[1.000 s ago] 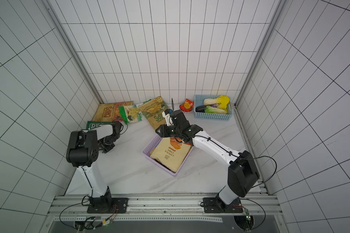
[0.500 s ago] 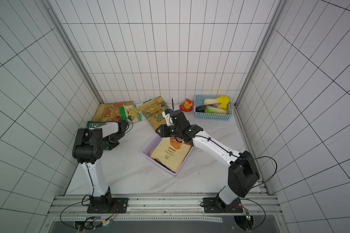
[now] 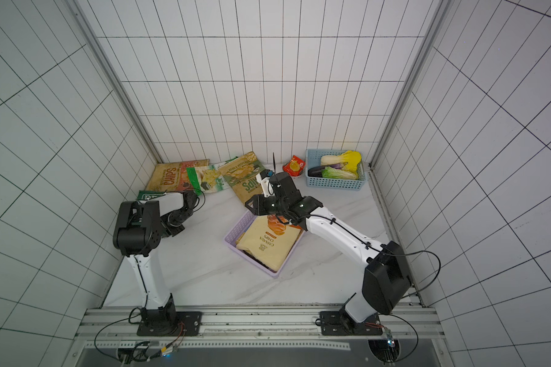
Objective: Put the potato chips into the basket
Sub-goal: Pick up the potato chip from the center of the board.
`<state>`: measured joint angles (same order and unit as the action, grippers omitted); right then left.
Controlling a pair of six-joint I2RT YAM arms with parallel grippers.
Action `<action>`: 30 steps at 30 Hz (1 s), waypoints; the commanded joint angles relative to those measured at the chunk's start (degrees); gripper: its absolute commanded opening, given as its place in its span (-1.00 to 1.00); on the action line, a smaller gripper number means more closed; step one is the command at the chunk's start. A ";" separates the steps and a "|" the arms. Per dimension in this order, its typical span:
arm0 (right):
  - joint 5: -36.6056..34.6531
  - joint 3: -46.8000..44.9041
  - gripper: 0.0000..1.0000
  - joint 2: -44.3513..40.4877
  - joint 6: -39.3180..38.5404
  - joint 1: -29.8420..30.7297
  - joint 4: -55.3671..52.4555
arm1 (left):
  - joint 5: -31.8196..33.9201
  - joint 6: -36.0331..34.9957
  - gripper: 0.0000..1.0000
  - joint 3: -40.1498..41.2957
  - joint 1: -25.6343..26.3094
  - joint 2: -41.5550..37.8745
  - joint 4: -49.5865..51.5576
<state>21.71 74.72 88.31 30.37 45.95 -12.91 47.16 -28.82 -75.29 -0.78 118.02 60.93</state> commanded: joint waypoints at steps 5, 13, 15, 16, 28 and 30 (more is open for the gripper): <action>-0.43 -0.08 -0.24 -1.34 -0.57 -0.51 1.14 | -1.63 0.12 -1.00 -1.02 -1.68 0.03 -0.35; -0.53 -0.11 -0.24 -1.61 -0.67 -0.51 1.17 | -5.35 -0.73 -1.00 0.01 -2.43 -2.28 -0.59; -0.62 -0.17 -0.24 -1.55 -0.58 -0.51 1.24 | -7.40 -0.57 -1.00 -0.25 -2.30 -3.59 -0.22; -0.70 -0.20 -0.24 -1.48 -0.58 -0.51 1.24 | -8.47 -0.46 -1.00 -0.43 -2.22 -4.42 0.15; -0.09 -1.59 -0.25 0.17 1.00 -0.51 3.64 | -16.39 1.46 -1.00 4.54 0.33 -16.34 -0.50; 0.14 -1.82 -0.25 0.52 1.04 -0.51 3.87 | -16.77 1.98 -1.00 6.76 1.40 -18.61 -1.31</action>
<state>21.69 74.54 88.38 30.85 45.71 -10.68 32.97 -28.29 -70.87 -0.80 102.43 60.90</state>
